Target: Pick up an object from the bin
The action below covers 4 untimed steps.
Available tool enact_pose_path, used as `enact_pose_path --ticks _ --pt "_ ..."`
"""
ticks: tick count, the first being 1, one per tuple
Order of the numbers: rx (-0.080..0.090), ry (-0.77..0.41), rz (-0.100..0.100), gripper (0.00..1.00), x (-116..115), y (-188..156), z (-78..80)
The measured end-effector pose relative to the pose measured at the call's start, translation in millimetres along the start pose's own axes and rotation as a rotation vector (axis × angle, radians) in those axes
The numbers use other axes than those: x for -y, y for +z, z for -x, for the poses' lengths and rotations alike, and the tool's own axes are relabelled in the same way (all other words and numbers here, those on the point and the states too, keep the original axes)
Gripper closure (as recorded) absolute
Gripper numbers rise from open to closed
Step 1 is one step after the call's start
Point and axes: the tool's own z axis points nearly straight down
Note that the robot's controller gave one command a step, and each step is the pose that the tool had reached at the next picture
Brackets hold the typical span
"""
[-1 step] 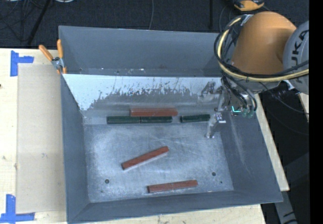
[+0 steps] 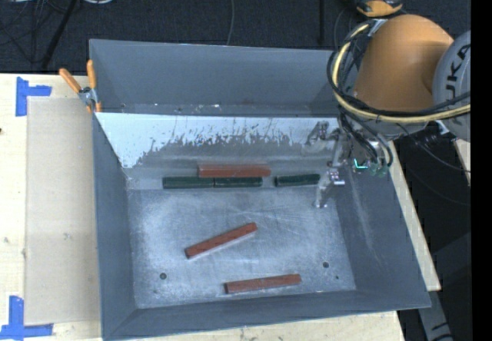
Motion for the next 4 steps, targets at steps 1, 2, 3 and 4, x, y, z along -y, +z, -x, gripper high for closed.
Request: enact_pose_path --ticks 1,2,3,4 --pt "0.005 0.003 0.0 0.0 -7.1 49.7 -19.6" --pt "0.001 -0.062 0.0 0.0 -25.8 107.0 -72.8" --pt "-0.004 -0.087 0.0 0.0 -53.6 135.4 -48.2" --pt "0.002 -0.202 0.001 1.0 -101.1 145.7 -14.9"
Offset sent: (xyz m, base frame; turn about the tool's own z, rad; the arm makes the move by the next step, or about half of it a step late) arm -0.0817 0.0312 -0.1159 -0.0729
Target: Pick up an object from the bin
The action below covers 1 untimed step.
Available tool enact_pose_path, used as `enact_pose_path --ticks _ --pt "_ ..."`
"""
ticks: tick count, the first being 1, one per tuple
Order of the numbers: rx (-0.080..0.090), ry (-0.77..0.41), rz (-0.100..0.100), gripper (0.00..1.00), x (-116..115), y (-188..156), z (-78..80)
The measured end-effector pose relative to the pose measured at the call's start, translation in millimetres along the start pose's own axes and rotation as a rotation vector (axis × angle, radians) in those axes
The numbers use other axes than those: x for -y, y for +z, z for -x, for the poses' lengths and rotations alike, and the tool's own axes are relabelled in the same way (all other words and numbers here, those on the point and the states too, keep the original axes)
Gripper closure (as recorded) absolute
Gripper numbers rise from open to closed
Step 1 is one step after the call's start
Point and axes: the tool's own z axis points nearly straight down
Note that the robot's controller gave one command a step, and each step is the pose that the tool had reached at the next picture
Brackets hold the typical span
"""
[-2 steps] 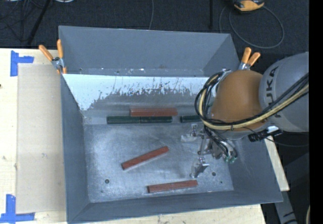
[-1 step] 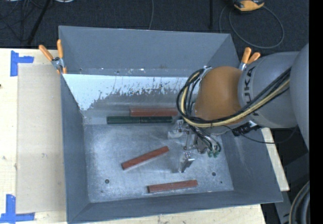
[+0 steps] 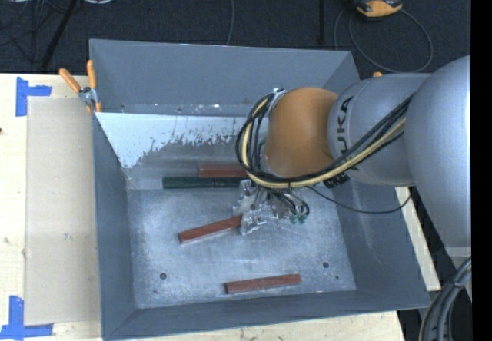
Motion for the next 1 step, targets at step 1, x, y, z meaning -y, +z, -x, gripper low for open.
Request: enact_pose_path --ticks 1 --pt "0.0 0.0 0.0 1.0 0.0 0.0 0.0"
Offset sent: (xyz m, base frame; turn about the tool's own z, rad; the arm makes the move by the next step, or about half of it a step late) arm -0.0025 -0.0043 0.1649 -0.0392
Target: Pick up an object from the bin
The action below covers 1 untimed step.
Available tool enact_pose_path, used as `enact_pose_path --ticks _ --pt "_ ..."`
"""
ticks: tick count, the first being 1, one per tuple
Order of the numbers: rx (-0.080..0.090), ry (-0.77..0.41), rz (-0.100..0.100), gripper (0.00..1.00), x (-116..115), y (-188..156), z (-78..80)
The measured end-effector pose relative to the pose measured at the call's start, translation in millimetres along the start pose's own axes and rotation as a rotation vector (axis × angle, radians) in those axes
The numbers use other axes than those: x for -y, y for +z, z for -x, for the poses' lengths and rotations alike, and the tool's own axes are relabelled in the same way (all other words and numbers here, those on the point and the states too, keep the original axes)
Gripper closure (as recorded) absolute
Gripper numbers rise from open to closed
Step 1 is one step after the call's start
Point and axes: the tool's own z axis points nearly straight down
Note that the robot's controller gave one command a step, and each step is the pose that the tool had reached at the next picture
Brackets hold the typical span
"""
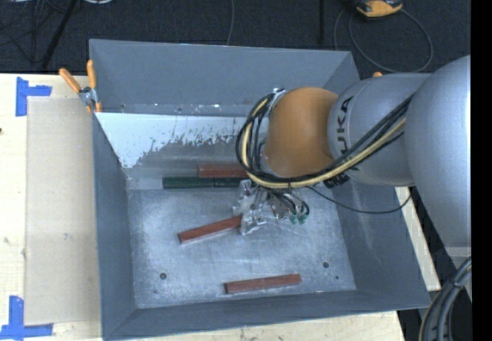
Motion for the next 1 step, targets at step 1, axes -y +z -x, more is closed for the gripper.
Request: enact_pose_path --ticks 1 --pt "0.005 -0.039 -0.001 1.0 2.8 -167.3 -0.9"
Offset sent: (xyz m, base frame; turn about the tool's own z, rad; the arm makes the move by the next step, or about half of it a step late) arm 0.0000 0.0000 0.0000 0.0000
